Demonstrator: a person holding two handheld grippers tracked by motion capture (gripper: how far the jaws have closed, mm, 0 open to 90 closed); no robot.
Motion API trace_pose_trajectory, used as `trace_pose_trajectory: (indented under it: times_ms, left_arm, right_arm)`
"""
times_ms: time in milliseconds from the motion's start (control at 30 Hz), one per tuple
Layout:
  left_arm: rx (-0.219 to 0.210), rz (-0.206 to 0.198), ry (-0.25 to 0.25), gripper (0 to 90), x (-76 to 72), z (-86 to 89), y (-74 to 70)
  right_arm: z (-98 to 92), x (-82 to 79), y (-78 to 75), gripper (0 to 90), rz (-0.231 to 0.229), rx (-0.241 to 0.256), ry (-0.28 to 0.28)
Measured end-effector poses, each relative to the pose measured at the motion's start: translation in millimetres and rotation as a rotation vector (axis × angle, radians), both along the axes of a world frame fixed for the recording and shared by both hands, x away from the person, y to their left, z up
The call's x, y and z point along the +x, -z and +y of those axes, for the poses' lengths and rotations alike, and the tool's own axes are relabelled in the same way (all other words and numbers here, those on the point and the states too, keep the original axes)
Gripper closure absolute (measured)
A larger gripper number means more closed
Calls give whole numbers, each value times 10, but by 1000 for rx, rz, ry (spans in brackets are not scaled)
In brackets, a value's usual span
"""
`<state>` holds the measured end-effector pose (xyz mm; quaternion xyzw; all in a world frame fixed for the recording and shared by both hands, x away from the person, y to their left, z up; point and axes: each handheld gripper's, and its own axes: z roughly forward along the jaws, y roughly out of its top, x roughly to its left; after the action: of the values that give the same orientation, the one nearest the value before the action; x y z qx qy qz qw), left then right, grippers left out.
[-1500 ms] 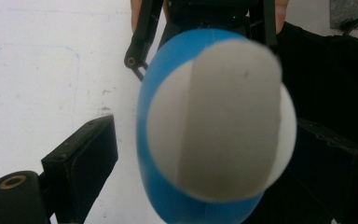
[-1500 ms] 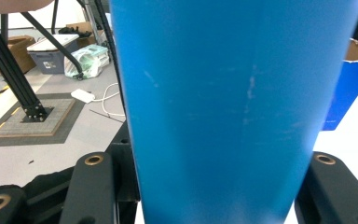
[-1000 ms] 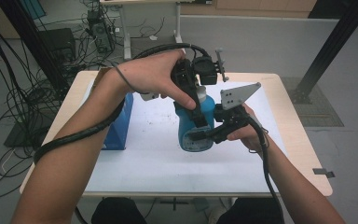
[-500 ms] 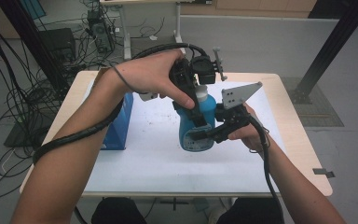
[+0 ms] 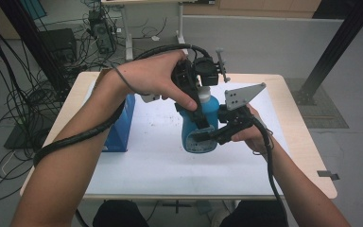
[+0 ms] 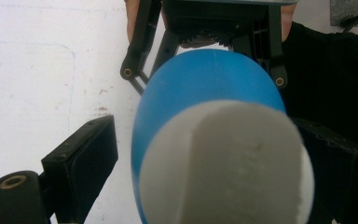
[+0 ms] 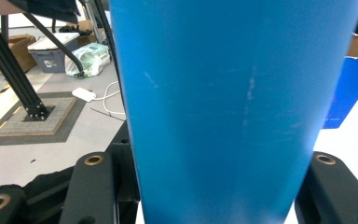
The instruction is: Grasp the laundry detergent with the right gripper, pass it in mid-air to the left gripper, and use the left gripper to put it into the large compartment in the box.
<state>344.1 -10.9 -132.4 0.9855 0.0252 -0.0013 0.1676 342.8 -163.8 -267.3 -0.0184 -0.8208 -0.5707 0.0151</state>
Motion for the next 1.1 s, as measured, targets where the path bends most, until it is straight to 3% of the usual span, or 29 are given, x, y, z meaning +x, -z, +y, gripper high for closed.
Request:
trace_pose_trajectory:
  times_ms: [1100]
  left_arm:
    - [3, 3, 4, 106, -16, 1, 1]
  right_arm:
    - [-3, -15, 6, 443, 12, 6, -8]
